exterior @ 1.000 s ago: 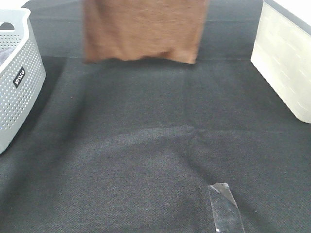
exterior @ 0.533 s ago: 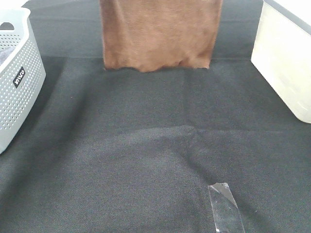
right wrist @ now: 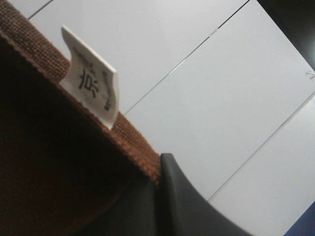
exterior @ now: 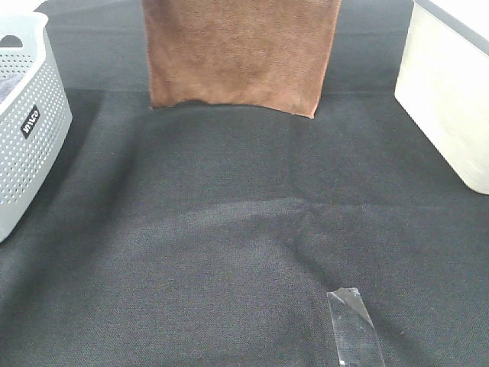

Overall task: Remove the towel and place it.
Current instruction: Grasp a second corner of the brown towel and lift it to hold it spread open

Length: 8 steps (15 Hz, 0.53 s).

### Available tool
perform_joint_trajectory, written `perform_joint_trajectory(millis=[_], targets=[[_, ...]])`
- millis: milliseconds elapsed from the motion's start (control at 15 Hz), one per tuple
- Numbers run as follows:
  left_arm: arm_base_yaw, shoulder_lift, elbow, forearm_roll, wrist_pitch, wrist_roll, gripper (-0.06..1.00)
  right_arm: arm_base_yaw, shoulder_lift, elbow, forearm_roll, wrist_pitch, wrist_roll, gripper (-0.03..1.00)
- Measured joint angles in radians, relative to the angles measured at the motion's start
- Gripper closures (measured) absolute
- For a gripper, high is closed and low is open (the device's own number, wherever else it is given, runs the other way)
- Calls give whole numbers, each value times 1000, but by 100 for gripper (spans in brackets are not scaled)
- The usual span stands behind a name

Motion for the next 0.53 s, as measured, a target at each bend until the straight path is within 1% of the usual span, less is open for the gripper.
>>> perform_joint_trajectory(millis=[67,200,267,333,400,467,533], targets=[[4,-10,0,32,-4,-3,94,0,0,0,3,0,2,97],[5,-18,0,54,-3,-22,94,0,0,0,17,2,2,97],[5,-18,0,76,23,-26,94,1,0,1,34,5,2,97],[7,-18,0,126,51,-29,94,1,0,6,49,23,3,97],[10,-18,0,191,65,-44,94,1,0,6,55,63,3,97],[12,-18,0,244,72,-94,94,1,0,7,58,115,3,97],[12,-18,0,299,73,-187,94,1,0,7,60,159,3,97]])
